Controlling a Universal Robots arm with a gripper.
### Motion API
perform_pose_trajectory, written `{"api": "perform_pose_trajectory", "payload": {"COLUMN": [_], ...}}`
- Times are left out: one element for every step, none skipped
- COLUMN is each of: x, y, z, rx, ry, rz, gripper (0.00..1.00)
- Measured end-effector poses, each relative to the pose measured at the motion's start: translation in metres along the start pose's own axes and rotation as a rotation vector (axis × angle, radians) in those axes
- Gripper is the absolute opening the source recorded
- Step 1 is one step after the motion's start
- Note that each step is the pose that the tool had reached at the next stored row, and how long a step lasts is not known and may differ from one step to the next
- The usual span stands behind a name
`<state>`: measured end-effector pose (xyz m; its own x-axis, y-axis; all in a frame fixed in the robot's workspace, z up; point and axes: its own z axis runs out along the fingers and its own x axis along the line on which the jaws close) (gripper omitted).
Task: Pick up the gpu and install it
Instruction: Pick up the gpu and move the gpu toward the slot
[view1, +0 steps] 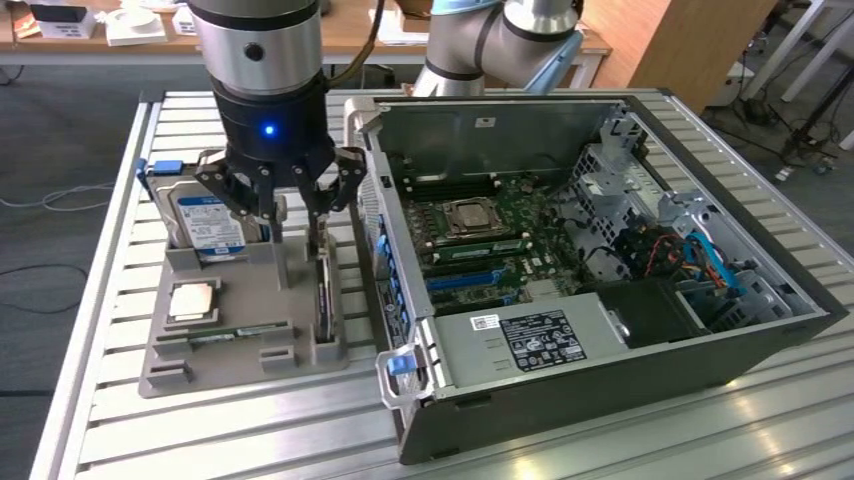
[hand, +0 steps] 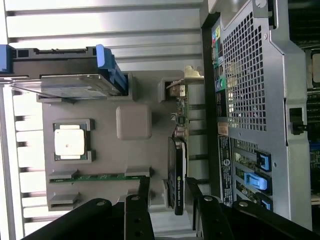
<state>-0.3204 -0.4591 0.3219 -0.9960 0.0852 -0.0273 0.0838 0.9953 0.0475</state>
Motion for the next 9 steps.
{"api": "perform_pose_trajectory", "payload": {"x": [0.0,-0.001,-0.003,-0.006,-0.009,-0.011,-0.014,-0.016,-0.016], "y": [0.0,0.0,0.0001,0.0003,0.0004,0.0005,0.0005,0.0006,0.0006], "z": [0.0,0.0,0.0,0.0001,0.0002,0.0003,0.0004,0.0005,0.0005], "rx": [0.0,0.0,0.0001,0.0001,0.0001,0.0,0.0001,-0.0001,-0.0001], "ry": [-0.0001,0.0001,0.0002,0.0002,0.0004,0.0005,0.0006,0.0004,0.0005], "rz": [0.0,0.0,0.0,0.0,0.0,0.0,0.0,0.0,0.0], "gripper": [0.42,0.42,0.42,0.42,0.42,0.42,0.42,0.42,0.42]}}
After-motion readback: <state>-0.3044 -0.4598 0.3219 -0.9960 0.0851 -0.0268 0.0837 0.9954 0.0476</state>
